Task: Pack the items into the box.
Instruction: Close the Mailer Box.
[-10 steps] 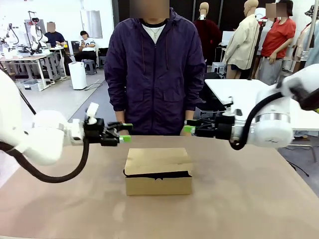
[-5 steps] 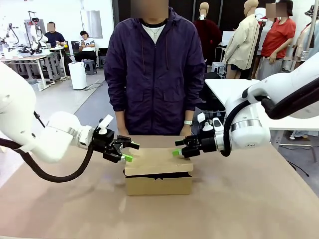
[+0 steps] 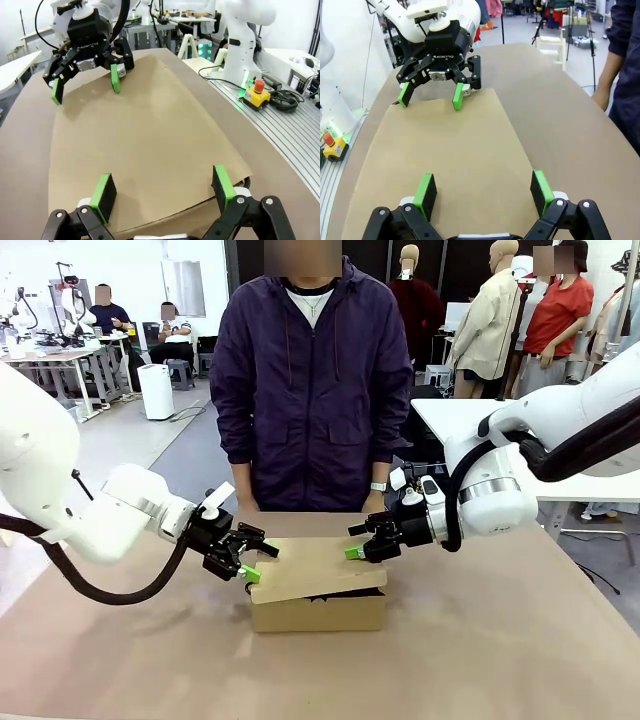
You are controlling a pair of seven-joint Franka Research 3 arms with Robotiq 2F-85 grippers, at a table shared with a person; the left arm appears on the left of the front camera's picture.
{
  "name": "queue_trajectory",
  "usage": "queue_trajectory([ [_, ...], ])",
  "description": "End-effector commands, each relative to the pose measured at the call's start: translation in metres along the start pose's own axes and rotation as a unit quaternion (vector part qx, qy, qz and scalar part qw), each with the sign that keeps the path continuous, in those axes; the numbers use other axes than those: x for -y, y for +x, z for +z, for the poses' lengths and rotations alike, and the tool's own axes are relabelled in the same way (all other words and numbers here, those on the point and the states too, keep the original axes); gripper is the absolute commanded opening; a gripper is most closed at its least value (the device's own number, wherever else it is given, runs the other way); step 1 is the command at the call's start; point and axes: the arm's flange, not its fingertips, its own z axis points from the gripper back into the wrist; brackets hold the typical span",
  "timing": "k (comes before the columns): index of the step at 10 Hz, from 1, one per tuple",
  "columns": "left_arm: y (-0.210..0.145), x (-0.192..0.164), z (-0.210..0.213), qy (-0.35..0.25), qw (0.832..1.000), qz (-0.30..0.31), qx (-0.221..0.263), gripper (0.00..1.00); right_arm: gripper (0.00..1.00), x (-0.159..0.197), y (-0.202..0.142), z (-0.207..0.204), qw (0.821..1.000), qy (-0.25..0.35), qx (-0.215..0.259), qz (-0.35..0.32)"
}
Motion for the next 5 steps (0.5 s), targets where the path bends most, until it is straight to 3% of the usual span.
queue_trajectory([
  [1,-0.001,-0.008,-0.001,0.002,1.0,0.011,-0.023,1.0,1.0,0.0,0.001,-0.003,0.999,-0.003,-0.017,0.029],
  [3,0.006,-0.008,0.004,0.011,1.0,0.003,-0.002,1.0,1.0,0.001,0.009,0.006,1.0,0.006,0.005,0.019],
  [5,0.03,-0.005,0.03,0.05,0.997,0.021,0.048,1.0,1.0,-0.001,0.039,0.04,0.998,-0.006,0.044,-0.045],
])
